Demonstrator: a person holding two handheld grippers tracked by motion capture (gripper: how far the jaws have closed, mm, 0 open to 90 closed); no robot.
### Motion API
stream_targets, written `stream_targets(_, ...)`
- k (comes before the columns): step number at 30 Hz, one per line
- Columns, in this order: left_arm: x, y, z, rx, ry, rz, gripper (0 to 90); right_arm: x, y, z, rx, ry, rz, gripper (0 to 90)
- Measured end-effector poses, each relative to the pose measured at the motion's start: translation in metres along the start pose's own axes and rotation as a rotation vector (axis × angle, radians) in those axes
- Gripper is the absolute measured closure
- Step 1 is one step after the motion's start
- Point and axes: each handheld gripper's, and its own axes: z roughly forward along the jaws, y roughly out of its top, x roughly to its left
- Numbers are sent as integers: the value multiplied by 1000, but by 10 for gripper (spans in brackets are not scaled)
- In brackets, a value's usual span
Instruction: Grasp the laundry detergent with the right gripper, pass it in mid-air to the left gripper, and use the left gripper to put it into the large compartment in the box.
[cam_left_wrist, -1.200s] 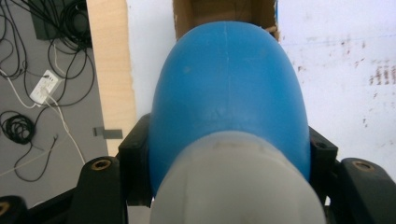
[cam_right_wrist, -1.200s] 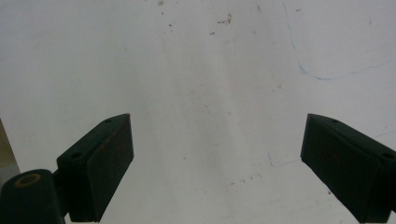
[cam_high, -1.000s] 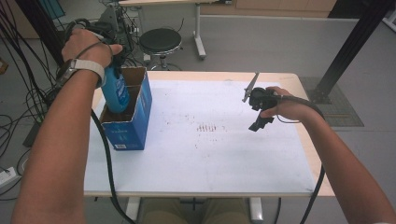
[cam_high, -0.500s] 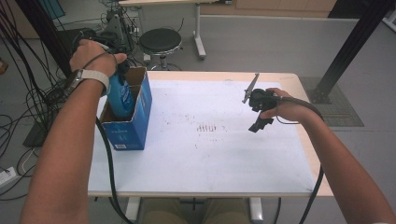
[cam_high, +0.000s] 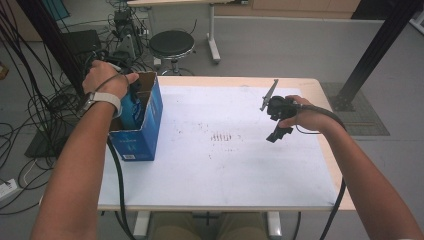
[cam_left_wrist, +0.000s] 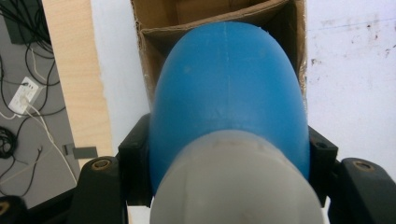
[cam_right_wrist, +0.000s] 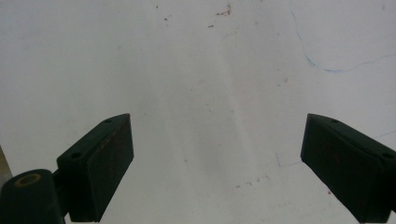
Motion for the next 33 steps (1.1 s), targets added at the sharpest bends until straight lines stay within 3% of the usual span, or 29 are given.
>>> stream_targets(7,-2,-1,8,-4,22,12,376,-1,0,3,0,4,4,94)
stream_targets(12,-3,-3,18,-6,4,10,376,-1,-1,4,3,6,10,94)
stream_targets(33,-9,-9,43,-9,13,26,376,-2,-4,7,3,16,31,93)
